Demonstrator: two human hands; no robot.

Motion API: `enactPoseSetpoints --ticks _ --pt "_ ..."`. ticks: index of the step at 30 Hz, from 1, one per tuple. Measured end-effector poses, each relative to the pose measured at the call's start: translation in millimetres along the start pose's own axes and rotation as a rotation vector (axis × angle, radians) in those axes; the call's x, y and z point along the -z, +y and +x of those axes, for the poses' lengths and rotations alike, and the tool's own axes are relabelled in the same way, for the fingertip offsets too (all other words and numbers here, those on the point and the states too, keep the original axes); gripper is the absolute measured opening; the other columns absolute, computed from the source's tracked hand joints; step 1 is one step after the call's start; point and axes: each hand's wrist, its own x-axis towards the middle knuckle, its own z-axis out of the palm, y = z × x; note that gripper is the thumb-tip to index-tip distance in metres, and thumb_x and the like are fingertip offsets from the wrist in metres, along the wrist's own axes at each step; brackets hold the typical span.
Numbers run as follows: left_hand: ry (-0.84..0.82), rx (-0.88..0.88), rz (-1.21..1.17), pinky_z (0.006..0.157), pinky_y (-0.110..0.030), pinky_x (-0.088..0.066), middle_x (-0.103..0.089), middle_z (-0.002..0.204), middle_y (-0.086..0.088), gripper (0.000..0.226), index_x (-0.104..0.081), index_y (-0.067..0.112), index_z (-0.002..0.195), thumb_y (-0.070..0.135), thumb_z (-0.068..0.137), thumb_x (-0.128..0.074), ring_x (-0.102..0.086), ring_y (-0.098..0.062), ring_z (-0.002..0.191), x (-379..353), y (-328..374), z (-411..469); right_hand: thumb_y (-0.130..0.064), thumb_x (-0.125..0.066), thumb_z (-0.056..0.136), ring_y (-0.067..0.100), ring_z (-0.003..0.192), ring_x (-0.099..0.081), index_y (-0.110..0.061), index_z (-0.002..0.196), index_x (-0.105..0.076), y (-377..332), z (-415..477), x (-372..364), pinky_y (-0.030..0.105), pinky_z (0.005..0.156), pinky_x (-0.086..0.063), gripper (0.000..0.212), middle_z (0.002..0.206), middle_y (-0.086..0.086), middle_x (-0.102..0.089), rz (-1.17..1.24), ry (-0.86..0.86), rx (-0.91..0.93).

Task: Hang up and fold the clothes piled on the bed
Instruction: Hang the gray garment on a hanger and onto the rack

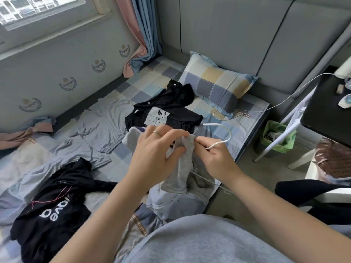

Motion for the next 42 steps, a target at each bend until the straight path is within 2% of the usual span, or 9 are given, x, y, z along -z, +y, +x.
enactPoseSetpoints --ticks 5,8,11,16,22,28,36,38,42 --pt "-0.271 -0.075 0.098 0.072 -0.033 -0.044 -0.055 0.082 0.013 0.037 -0.058 0.024 0.088 0.056 0.095 -0.04 -0.057 -0.017 0.085 12.4 -8.4 15.8 -0.012 -0.045 0.1 0.004 0.049 -0.032 -0.013 0.061 -0.046 -12.7 -0.6 12.7 0.018 0.052 -0.027 0.039 0.052 -0.008 -0.036 -0.107 -0.018 0.076" --pt "-0.228 -0.076 0.047 0.056 -0.033 -0.038 -0.042 0.069 0.015 0.027 -0.047 0.022 0.082 0.042 0.1 -0.048 -0.048 -0.013 0.065 -0.4 3.2 15.2 -0.014 -0.036 0.102 0.025 0.052 -0.031 0.003 0.062 -0.042 -15.3 6.4 12.0 0.036 0.052 -0.027 0.044 0.056 0.016 -0.034 -0.132 0.055 0.13" --pt "-0.176 -0.079 -0.005 0.055 -0.037 -0.037 -0.036 0.063 0.013 0.033 -0.04 0.018 0.077 0.036 0.101 -0.053 -0.043 -0.017 0.06 -13.0 18.3 14.3 -0.013 -0.032 0.102 0.024 0.052 -0.031 -0.008 0.064 -0.036 -17.6 17.1 9.7 0.045 0.051 -0.029 0.039 0.055 0.013 -0.032 -0.204 0.117 0.193" --pt "-0.128 0.009 -0.152 0.054 -0.042 -0.04 -0.042 0.059 0.006 0.038 -0.043 0.012 0.072 0.031 0.1 -0.058 -0.042 -0.018 0.056 -24.6 12.1 8.0 -0.036 -0.034 0.104 0.005 0.054 -0.045 -0.016 0.086 -0.049 -13.0 20.3 19.2 0.018 0.057 -0.033 0.031 0.059 -0.013 -0.044 -0.37 -0.014 0.193" --pt "0.132 0.302 -0.302 0.045 -0.02 -0.028 -0.04 0.052 0.011 0.048 -0.029 0.026 0.062 0.032 0.097 -0.061 -0.034 -0.01 0.048 -24.8 -1.2 15.3 -0.042 -0.04 0.1 0.004 0.092 -0.061 -0.017 0.111 -0.055 10.1 -12.4 43.7 0.023 0.084 -0.049 0.031 0.096 -0.018 -0.063 -0.189 0.54 0.121" --pt "0.237 0.285 -0.518 0.045 -0.012 -0.026 -0.037 0.052 0.015 0.046 -0.033 0.027 0.063 0.023 0.097 -0.063 -0.031 -0.005 0.047 -21.0 8.8 16.4 -0.049 -0.072 0.083 0.008 0.125 -0.047 -0.026 0.141 -0.047 41.3 -15.4 11.5 0.04 0.108 -0.036 0.067 0.136 -0.013 -0.053 -0.431 -0.069 -0.042" --pt "0.242 0.334 -0.522 0.047 -0.016 -0.023 -0.031 0.054 0.014 0.045 -0.034 0.016 0.064 0.024 0.098 -0.061 -0.028 -0.006 0.05 -15.5 -2.5 17.9 -0.027 -0.076 0.081 0.011 0.086 -0.046 -0.011 0.086 -0.061 55.0 -21.6 15.1 0.024 0.079 -0.038 0.023 0.081 -0.003 -0.06 -0.512 0.011 0.073" --pt "0.224 0.349 -0.485 0.048 -0.022 -0.024 -0.03 0.055 0.012 0.046 -0.036 0.009 0.065 0.026 0.098 -0.063 -0.027 -0.007 0.051 -13.9 -7.9 19.7 -0.037 -0.071 0.083 0.015 0.077 -0.045 -0.012 0.082 -0.06 61.5 -22.7 23.8 0.026 0.07 -0.033 0.028 0.075 0.002 -0.058 -0.603 -0.065 0.016" --pt "0.157 0.332 -0.451 0.048 -0.024 -0.024 -0.029 0.053 0.009 0.046 -0.039 0.009 0.064 0.028 0.097 -0.065 -0.027 -0.008 0.05 -8.2 -13.2 17.2 -0.07 -0.045 0.075 -0.01 0.08 -0.042 -0.029 0.072 -0.06 74.3 -11.0 45.5 0.035 0.091 -0.027 0.044 0.068 -0.02 -0.048 -0.997 -0.299 -0.107"
